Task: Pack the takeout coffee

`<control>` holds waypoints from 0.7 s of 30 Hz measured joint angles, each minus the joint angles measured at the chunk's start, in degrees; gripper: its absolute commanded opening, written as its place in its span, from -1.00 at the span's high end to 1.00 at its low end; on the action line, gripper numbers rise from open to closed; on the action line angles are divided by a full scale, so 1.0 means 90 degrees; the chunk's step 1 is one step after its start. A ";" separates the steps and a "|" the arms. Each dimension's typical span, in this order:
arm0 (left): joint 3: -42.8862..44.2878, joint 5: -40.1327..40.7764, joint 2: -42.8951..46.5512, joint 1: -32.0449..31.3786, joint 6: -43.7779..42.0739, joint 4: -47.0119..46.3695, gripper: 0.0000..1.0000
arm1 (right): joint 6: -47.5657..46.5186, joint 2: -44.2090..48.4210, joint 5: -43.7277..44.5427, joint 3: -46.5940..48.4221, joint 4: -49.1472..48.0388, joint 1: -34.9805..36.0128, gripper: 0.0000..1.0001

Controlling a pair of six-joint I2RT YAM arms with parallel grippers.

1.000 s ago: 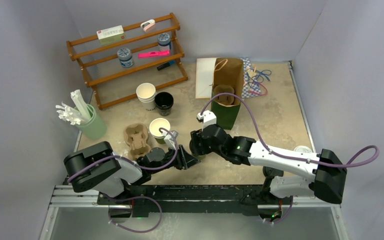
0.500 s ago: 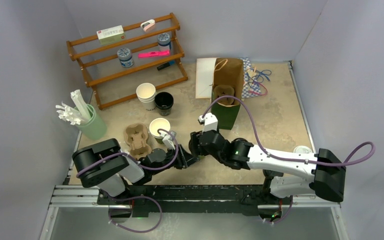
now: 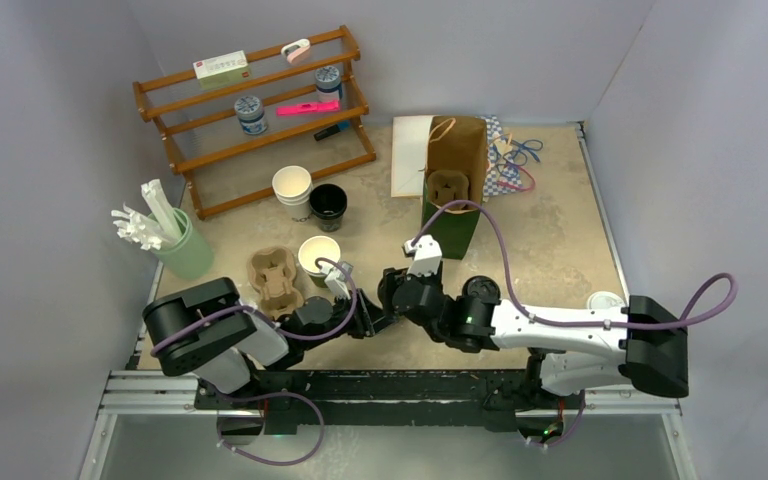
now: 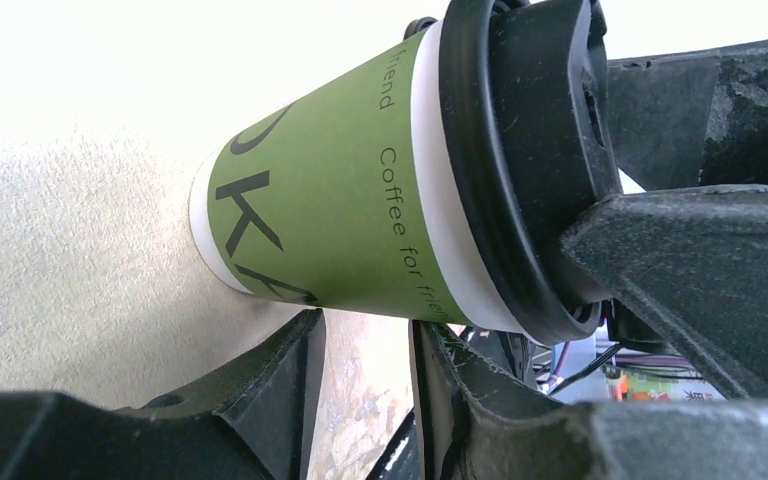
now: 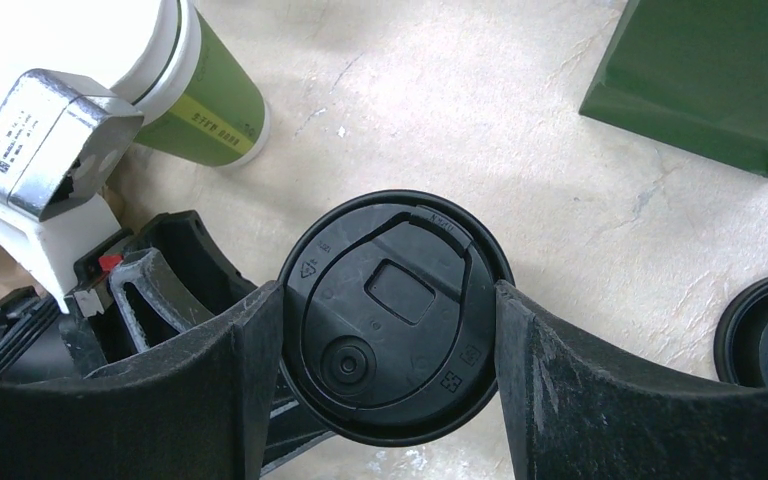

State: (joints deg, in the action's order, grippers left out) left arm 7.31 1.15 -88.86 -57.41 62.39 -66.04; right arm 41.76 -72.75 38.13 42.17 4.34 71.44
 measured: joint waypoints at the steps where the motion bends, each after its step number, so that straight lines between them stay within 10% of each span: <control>1: 0.0005 0.0000 0.0029 0.0000 0.0000 0.0053 0.24 | 0.0080 -0.0015 0.0104 -0.0029 -0.0024 0.0056 -0.01; 21: -0.0061 -0.0219 0.0537 -0.0007 -0.0044 0.0539 0.11 | 0.0787 0.0107 0.0576 -0.0083 0.0216 0.0432 0.01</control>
State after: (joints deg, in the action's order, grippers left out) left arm 6.76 -0.82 -84.03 -57.47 62.00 -61.19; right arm 48.84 -71.79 43.31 41.43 6.28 75.33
